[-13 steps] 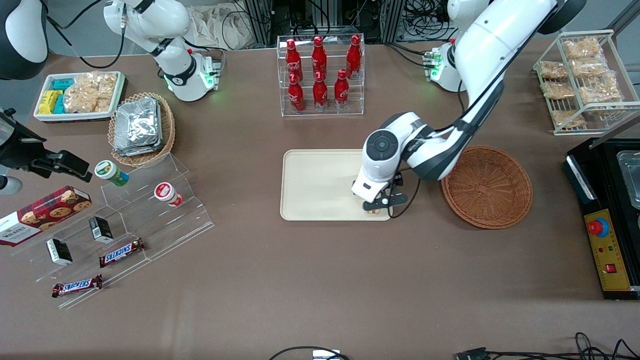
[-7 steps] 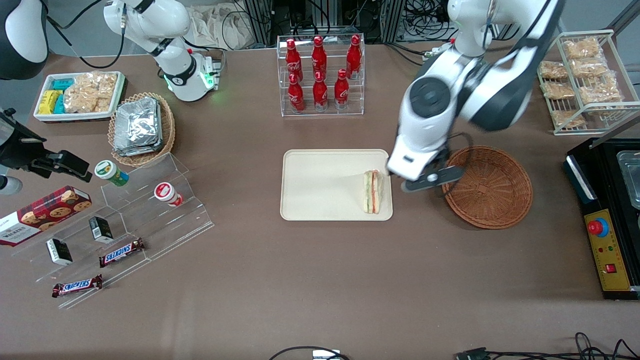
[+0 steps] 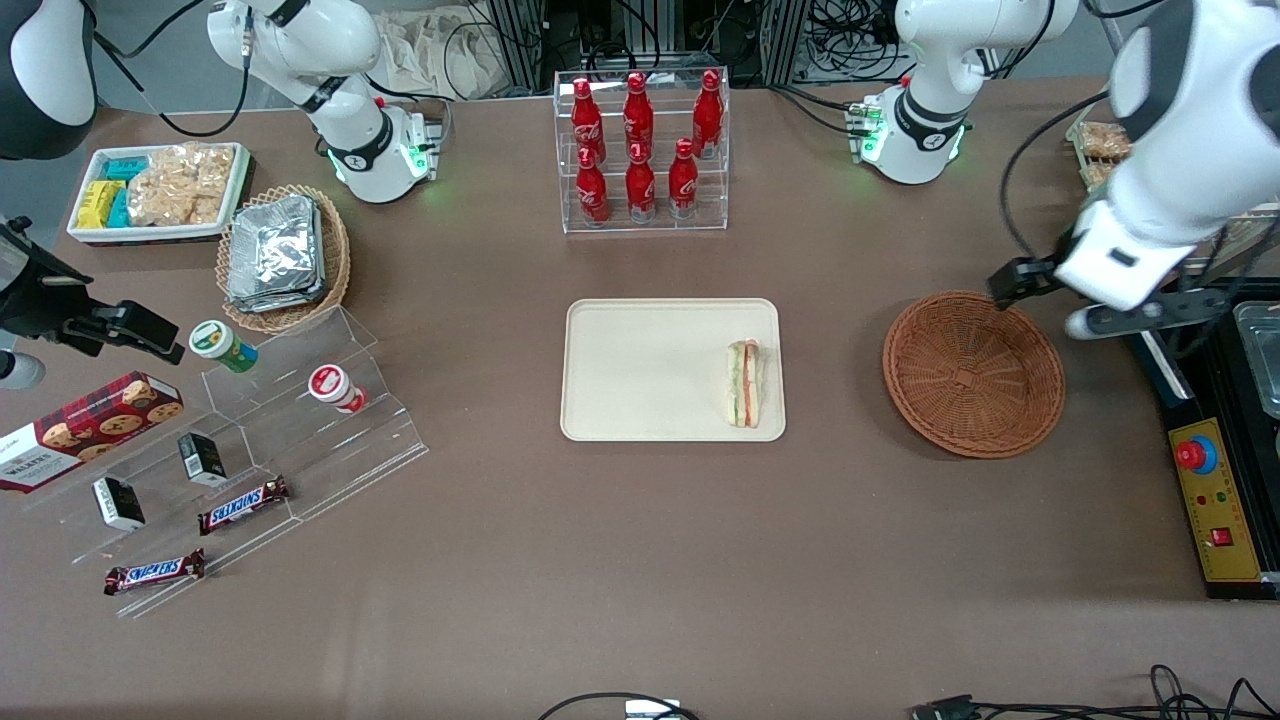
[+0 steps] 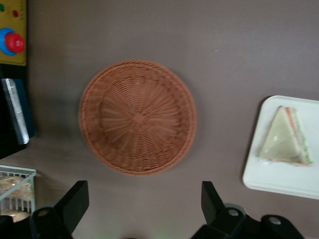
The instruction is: Place sandwich from basket to tray
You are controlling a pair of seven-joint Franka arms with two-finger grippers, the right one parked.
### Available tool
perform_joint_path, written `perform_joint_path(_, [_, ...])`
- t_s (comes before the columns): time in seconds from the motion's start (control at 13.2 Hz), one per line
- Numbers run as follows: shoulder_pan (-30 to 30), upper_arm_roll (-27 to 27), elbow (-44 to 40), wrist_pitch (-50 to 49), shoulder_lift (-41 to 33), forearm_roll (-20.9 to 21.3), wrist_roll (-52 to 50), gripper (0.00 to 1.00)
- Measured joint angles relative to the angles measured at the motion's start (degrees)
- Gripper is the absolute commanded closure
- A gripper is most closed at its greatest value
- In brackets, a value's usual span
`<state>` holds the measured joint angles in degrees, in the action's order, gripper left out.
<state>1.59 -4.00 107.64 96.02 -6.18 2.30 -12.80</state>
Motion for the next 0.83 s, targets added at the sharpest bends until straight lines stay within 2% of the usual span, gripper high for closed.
perform_joint_path(0.3, [0.12, 4.13, 3.42, 0.04, -5.44, -0.76, 5.52, 0.0])
perform_joint_path(0.83, [0.32, 4.47, 2.87, -0.03, -5.75, -0.9, 6.27, 0.0])
